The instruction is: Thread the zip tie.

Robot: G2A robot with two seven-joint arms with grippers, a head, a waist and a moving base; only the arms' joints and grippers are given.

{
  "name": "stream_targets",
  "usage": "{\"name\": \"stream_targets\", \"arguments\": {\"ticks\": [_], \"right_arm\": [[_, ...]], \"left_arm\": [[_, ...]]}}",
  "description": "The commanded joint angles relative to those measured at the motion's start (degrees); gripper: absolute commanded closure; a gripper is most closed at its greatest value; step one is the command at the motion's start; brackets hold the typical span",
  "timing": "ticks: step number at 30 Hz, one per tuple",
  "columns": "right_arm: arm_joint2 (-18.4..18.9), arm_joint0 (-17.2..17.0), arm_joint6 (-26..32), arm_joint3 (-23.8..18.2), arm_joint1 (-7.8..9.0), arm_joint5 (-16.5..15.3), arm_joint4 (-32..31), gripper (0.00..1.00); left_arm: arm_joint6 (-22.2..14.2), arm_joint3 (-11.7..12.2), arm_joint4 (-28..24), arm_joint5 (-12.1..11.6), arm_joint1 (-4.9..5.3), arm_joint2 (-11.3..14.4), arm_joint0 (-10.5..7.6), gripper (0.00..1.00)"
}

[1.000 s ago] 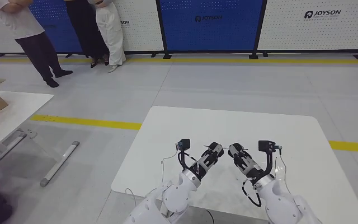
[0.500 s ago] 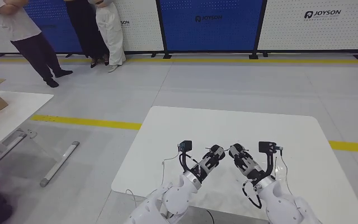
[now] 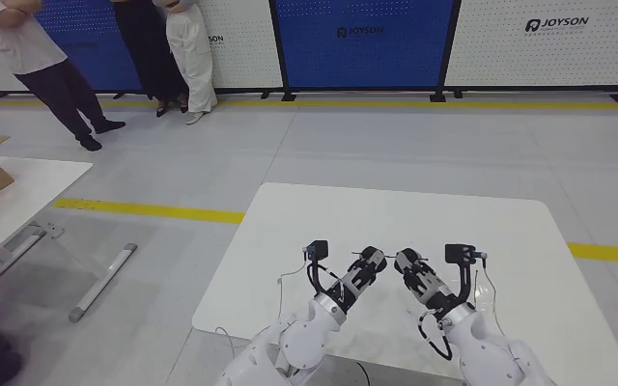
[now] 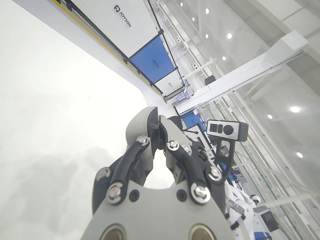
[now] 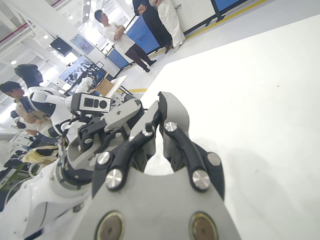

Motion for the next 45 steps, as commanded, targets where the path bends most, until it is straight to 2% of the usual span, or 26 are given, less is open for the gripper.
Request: {"name": "stream_targets", "arguments": {"ticks": [1,5,6,7,13,15,18,20,24,27,32,45], "right_arm": [[0.13,-0.09,-0.11,-0.11,0.0,-0.07,0.17,1.0],[0.25,-0.21,-0.34,-0.16,0.0,-0.05,0.18,1.0],[0.26,-0.22,-0.36,-0.16,-0.01,-0.04,0.17,1.0],[0.26,-0.23,-0.4,-0.15,-0.01,-0.01,0.15,1.0],[0.07,-0.2,-0.78,-0.08,-0.09,0.35,-0.04,1.0],[-0.03,-0.16,-0.88,-0.11,-0.12,0.46,-0.04,1.0],[-0.19,-0.14,-1.03,-0.14,-0.17,0.48,-0.1,1.0],[-0.3,-0.14,-1.11,-0.18,-0.19,0.47,-0.2,1.0],[-0.47,-0.16,-1.25,-0.27,-0.23,0.37,-0.37,1.0],[-0.55,-0.16,-1.23,-0.31,-0.24,-0.04,-0.37,1.0],[-0.6,-0.07,-1.13,-0.23,-0.27,-0.21,-0.35,1.0],[-0.85,0.55,-0.53,0.57,-0.38,-0.13,-0.26,1.0]], "left_arm": [[0.26,0.07,0.36,0.23,-0.03,-0.01,-0.05,1.0],[0.41,0.13,0.71,0.26,-0.09,0.02,-0.04,1.0],[0.41,0.15,0.79,0.23,-0.09,0.0,-0.02,0.82],[0.36,0.17,0.87,0.16,-0.09,-0.03,0.01,0.72],[0.16,0.26,2.06,0.18,-0.07,-0.16,0.08,0.58],[-0.16,0.18,2.57,0.44,-0.04,-0.21,0.14,0.57],[-0.56,0.13,3.26,0.69,-0.02,-0.09,0.24,0.61],[-0.72,0.2,3.47,0.74,-0.03,-0.05,0.24,0.68],[-0.85,0.45,3.2,0.73,-0.1,-0.11,0.07,0.71],[-0.88,0.51,2.88,0.72,-0.15,-0.23,-0.07,0.78],[-0.95,0.72,2.38,0.77,-0.23,-0.42,-0.31,1.0],[-1.4,0.36,2.18,-0.35,-0.32,-0.5,-0.23,1.0]]}}
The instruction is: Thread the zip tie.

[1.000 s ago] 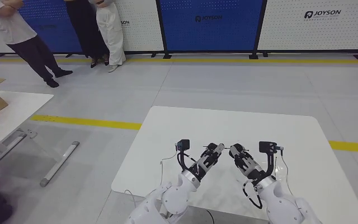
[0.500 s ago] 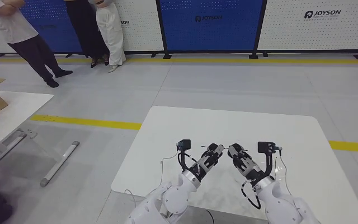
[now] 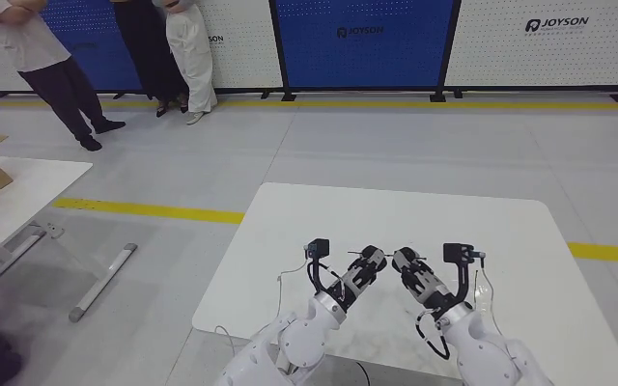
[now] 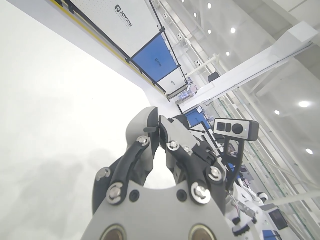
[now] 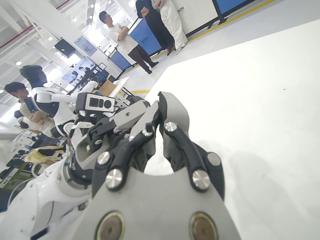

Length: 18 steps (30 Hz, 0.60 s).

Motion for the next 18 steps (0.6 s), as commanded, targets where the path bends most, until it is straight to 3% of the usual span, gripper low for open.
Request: {"name": "stream_targets", "arguments": {"ticks": [1,11,12,14,15,18], "right_arm": [[-0.07,0.17,0.17,0.24,-0.02,-0.03,0.09,1.0],[-0.06,0.47,0.25,0.74,-0.1,-0.57,0.96,1.0],[-0.04,0.5,0.29,0.75,-0.11,-0.53,1.02,0.86],[0.0,0.54,0.36,0.79,-0.12,-0.46,1.22,0.68],[0.02,0.56,0.36,0.8,-0.13,-0.46,1.3,0.63],[0.13,0.53,0.24,0.74,-0.14,-0.56,1.48,0.6]], "left_arm": [[-0.21,-0.03,-0.17,-0.21,-0.01,0.0,0.04,1.0],[-0.69,0.02,0.27,-0.08,0.0,-0.28,-0.01,1.0],[-0.61,0.05,0.44,0.07,-0.01,-0.29,-0.06,1.0],[-0.49,0.12,0.58,0.22,-0.04,-0.27,-0.12,1.0],[-0.4,0.19,0.57,0.32,-0.06,-0.29,-0.15,1.0],[-0.24,0.4,0.45,0.61,-0.12,-0.3,-0.28,1.0]]}}
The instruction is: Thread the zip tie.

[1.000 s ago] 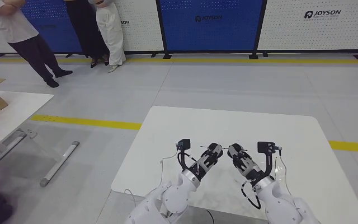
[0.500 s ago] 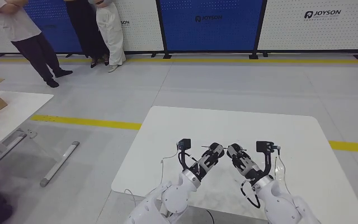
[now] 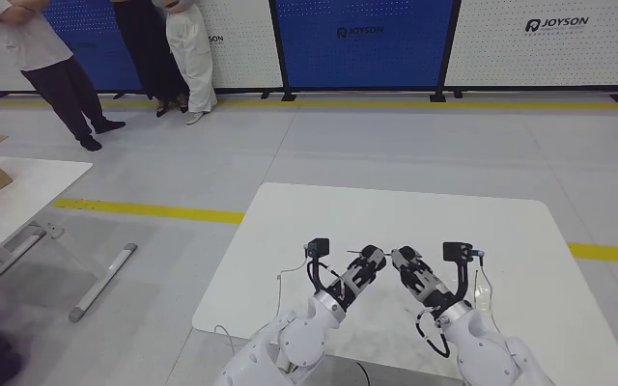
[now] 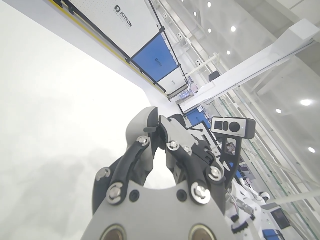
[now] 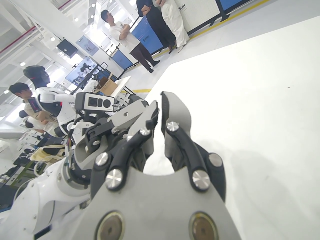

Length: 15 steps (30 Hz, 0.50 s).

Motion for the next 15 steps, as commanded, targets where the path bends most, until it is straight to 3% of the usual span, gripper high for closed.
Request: {"name": "stream_targets", "arguments": {"ticks": [1,15], "right_arm": [[0.07,-0.05,-0.14,-0.06,0.0,-0.09,0.07,0.61],[0.62,-0.75,-1.16,-0.18,-0.04,0.06,0.58,0.79]], "left_arm": [[0.06,0.12,-0.08,0.15,-0.03,-0.01,-0.08,1.0],[0.7,0.17,-0.71,0.51,-0.16,-0.79,-0.1,1.0]]}}
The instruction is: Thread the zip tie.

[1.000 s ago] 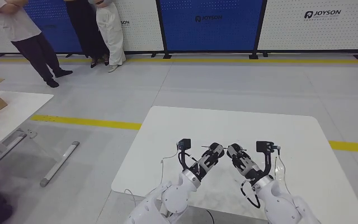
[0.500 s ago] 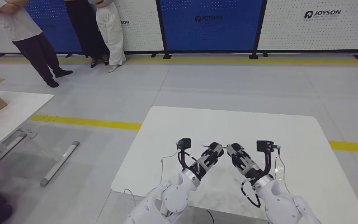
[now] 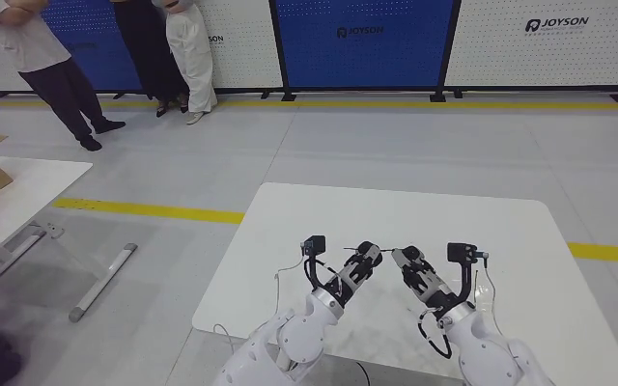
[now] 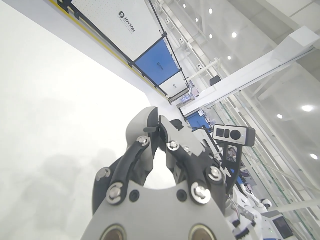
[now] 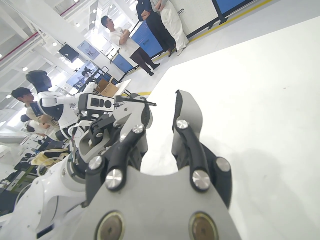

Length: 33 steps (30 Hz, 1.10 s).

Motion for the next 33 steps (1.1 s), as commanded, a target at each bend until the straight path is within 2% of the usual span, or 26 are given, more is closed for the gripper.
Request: {"name": "stream_targets", "arguments": {"ticks": [1,6,12,14,33], "right_arm": [[-0.02,0.02,-0.09,0.04,-0.02,-0.05,0.11,0.8],[-0.1,-0.01,-0.27,-0.08,-0.05,-0.09,-0.03,0.87],[-0.21,-0.01,-0.44,-0.18,-0.1,-0.06,-0.18,0.89],[-0.27,-0.01,-0.45,-0.16,-0.12,-0.06,-0.22,1.0],[-0.69,0.02,0.13,0.02,-0.14,-1.07,-1.21,1.0]], "left_arm": [[0.02,0.01,-0.01,0.01,-0.02,-0.03,0.01,1.0],[-0.13,0.02,0.09,-0.05,-0.04,-0.09,0.03,1.0],[-0.78,0.03,0.85,-0.25,0.0,-0.1,0.14,1.0],[-0.91,0.04,1.19,-0.21,0.0,-0.02,0.16,1.0],[-1.49,-0.9,3.24,-0.66,0.06,0.28,0.65,1.0]]}}
